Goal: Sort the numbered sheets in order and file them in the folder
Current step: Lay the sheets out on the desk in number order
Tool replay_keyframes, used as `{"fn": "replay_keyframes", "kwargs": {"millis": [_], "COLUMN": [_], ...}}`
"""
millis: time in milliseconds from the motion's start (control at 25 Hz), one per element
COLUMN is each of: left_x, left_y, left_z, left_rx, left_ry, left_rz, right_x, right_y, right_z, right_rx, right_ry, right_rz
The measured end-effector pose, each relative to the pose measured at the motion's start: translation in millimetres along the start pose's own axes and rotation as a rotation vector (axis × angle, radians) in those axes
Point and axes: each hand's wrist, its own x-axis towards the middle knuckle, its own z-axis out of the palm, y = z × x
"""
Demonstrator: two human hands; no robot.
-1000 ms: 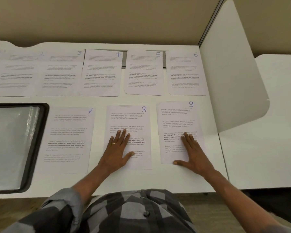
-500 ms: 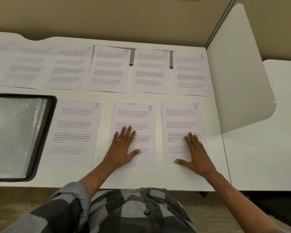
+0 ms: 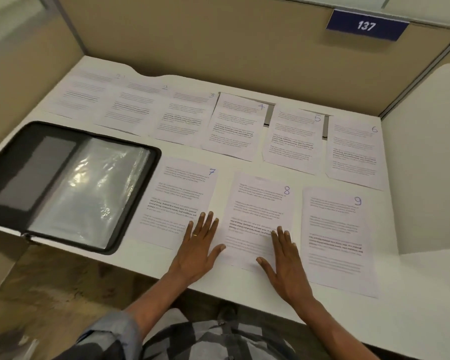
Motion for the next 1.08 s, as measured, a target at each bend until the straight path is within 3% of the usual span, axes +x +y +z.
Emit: {"fn": "replay_keyframes", "kwargs": {"millis": [240,360,520,880,1080], "left_x": [-52.0,-60.6,-44.9,-26.6,-19.2], "left_y": [-73.4,-106.2,-134.8,-159.9,-156.2], "left_z": [-34.9,-39.1,-42.3,-23.5,-13.5], "left_rx": [-0.039,0.045,0.108,0.034,0.028], "left_ry": [0.034,-0.045,-0.026,-0.193,-0.173], "left_rz": [-0.121,-0.071,0.02,0.029,0.095], "right_x": [31.6,50.9,69.4,70.2,66.5], "right_y": [-118.2,-178.9,-226.3,-233.9,-219.5], "right_z": [43.8,64.3,88.8,111.4,100.2], "right_rx": [-0.033,-0.112,-0.154,-0.133,-0.142], "right_ry": [-0.053,-0.088,-0.092,-0.229,-0.245], "right_rz": [-0.146,-0.212,-0.188,-0.11,-0.111]}}
